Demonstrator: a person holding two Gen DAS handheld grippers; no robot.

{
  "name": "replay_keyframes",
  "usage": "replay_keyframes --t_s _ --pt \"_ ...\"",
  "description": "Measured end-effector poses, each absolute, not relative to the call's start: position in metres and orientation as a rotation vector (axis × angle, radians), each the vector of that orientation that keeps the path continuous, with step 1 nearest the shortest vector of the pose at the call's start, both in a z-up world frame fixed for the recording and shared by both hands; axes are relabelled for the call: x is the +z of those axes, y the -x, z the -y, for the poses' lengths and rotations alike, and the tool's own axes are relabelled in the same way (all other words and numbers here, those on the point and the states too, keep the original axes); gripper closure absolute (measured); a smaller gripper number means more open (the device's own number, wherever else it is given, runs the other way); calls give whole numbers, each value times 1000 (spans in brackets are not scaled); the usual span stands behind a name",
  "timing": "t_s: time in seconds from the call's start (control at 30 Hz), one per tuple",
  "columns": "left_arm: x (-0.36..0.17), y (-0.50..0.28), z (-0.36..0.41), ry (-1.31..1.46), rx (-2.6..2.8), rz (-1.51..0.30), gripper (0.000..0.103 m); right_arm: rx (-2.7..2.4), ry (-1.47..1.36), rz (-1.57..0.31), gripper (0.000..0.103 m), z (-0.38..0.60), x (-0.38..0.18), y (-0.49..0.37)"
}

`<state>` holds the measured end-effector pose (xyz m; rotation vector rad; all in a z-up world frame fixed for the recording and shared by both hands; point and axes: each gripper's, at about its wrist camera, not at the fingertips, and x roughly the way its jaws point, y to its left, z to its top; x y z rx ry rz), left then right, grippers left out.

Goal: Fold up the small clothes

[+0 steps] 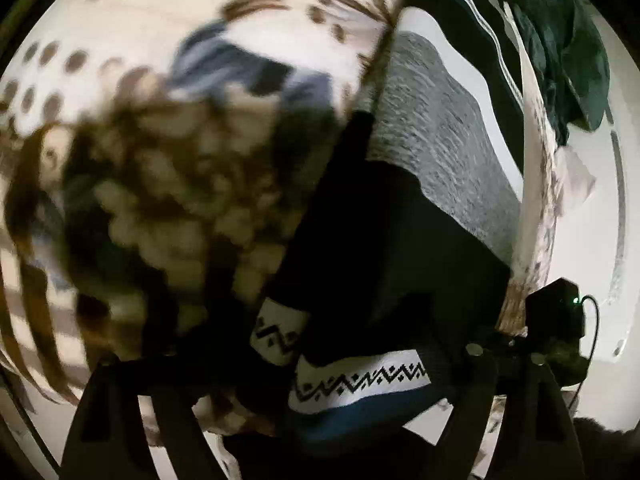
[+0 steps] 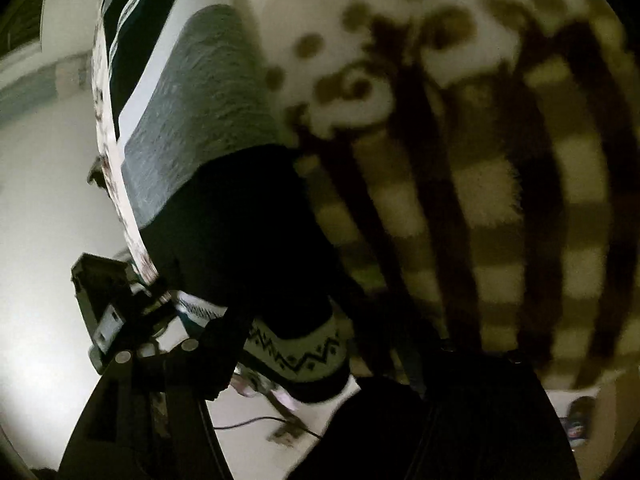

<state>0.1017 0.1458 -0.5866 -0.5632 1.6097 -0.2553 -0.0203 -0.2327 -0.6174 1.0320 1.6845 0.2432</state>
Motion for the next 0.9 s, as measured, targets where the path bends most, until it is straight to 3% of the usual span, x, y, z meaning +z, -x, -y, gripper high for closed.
replay_keyframes --t_s 0.1,0.13,0.17,0.2,0.23,0.27,0.3,0.4,0.67,0.9 --pt "-579 -98 -143 559 -285 -1587 21 278 -1066 -1649 32 233 -614 23" --pt "-576 -96 -141 561 -291 -1579 22 287 -1066 -1644 36 233 -614 24" --pt "-572 -93 -140 566 -307 -1565 39 297 -1071 -1644 42 231 -614 24" --pt "-570 -90 -141 568 -313 -1556 52 303 -1082 -1648 57 230 -614 26" --pt "-567 -88 -142 586 -320 -1550 74 296 -1083 -1643 66 228 -613 26" --pt "-567 -86 -141 611 -325 -1548 86 290 -1086 -1635 70 223 -613 23" --pt "-566 -85 -142 644 -326 -1536 90 286 -1090 -1627 81 223 -611 24" --pt "-552 -76 -147 730 -319 -1502 91 303 -1070 -1594 89 224 -595 23" --pt "-475 -84 -146 783 -325 -1379 92 376 -974 -1461 90 226 -513 -2" --pt "-428 -177 -133 837 -324 -1236 92 354 -903 -1312 91 237 -444 -90"
